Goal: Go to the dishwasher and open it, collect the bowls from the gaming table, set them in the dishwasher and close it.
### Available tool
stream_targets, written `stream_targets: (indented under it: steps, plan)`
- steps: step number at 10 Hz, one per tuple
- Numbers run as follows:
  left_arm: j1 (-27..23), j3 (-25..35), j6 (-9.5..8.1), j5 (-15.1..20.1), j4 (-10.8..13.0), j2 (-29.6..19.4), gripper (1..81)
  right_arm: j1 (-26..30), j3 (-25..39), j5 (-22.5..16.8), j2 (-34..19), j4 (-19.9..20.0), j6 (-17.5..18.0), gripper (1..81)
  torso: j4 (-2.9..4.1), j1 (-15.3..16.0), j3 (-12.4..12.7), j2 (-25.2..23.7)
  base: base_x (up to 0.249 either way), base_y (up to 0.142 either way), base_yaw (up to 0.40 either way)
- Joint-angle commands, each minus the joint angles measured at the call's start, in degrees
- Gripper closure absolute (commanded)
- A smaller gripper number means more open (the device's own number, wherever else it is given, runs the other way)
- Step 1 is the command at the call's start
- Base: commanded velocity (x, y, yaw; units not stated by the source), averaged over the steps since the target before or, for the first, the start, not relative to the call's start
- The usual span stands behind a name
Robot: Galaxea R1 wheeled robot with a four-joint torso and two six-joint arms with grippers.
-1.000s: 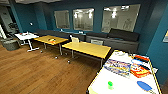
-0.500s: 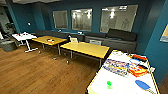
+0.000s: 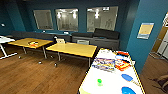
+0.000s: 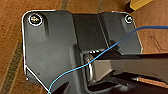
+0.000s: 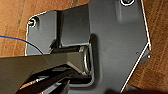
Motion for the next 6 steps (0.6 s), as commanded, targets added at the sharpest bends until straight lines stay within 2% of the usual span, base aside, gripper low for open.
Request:
stream_targets:
  steps: [1,6]
  plan:
    - [-2.1,0.3,0.33,3.1,0.4,-0.1,1.0,2.3,0.3,-3.7,0.2,-0.5,-0.3,1.0,0.0,0.0,0.0,0.0,0.0,0.0,-0.385]
    - [-2.1,0.2,0.24,3.1,0.4,-0.2,1.0,2.4,0.5,-3.7,0.3,-0.5,-0.3,1.0,0.0,0.0,0.0,0.0,0.0,0.0,-0.385]
